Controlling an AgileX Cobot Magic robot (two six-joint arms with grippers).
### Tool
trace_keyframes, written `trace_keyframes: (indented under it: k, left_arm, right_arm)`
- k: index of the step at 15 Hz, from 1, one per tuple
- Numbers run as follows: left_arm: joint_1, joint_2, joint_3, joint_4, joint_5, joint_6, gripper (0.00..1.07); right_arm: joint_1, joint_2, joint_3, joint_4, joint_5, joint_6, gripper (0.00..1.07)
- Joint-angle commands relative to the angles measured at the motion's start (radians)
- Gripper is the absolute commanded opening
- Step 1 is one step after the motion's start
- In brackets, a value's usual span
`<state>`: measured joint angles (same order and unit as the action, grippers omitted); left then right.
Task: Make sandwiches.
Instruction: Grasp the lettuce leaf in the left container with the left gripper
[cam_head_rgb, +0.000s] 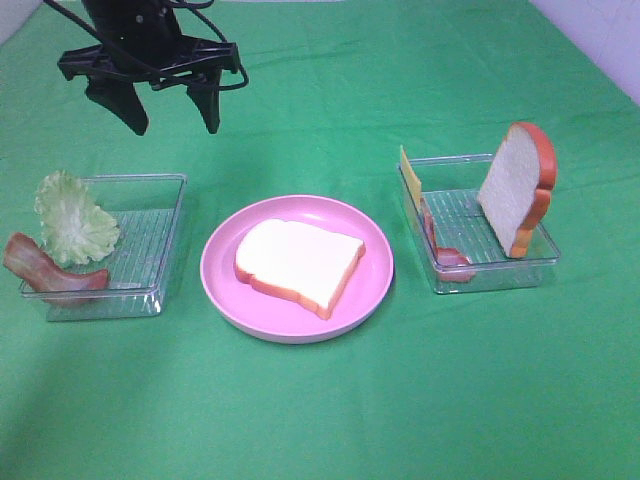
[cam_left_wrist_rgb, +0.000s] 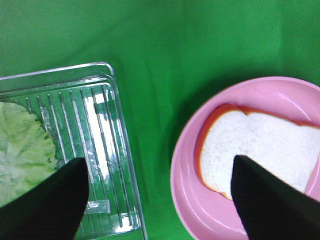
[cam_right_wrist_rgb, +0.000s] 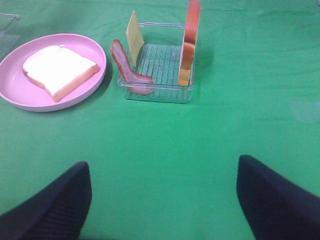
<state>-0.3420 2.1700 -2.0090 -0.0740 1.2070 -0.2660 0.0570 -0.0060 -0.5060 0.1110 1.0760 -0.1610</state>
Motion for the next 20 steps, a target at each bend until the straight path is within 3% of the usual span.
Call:
trace_keyframes:
  k: [1, 5, 6, 9, 12, 16, 20]
  left_arm:
    - [0.034, -0.011, -0.002, 0.004, 0.075, -0.019, 0.75]
    - [0.111, -0.047, 0.042, 0.011, 0.075, -0.02, 0.75]
    - [0.152, -0.094, 0.119, 0.057, 0.075, -0.02, 0.75]
    - [0.214, -0.131, 0.208, 0.081, 0.075, -0.02, 0.75]
    - [0.268, -0.128, 0.225, 0.084, 0.074, -0.02, 0.75]
    - [0.281, -0.076, 0.225, 0.092, 0.071, -0.008, 0.75]
    - [0.278, 0.017, 0.225, 0.08, 0.018, 0.006, 0.65]
  right_arm:
    - [0.001, -0.009, 0.001, 0.004, -0.011, -0.001, 0.76]
    - [0.001, -0.008, 0.001, 0.003, -0.011, -0.001, 0.76]
    - [0.001, -0.008, 0.001, 0.003, -0.011, -0.001, 0.76]
    - [0.001, -0.008, 0.001, 0.004, -0.011, -0.001, 0.76]
    - [0.001, -0.007, 0.001, 0.004, -0.011, -0.001, 0.76]
    - [0.001, -0.007, 0.001, 0.003, -0.011, -0.001, 0.76]
    - [0.001, -0.007, 0.001, 0.003, -0.011, -0.001, 0.76]
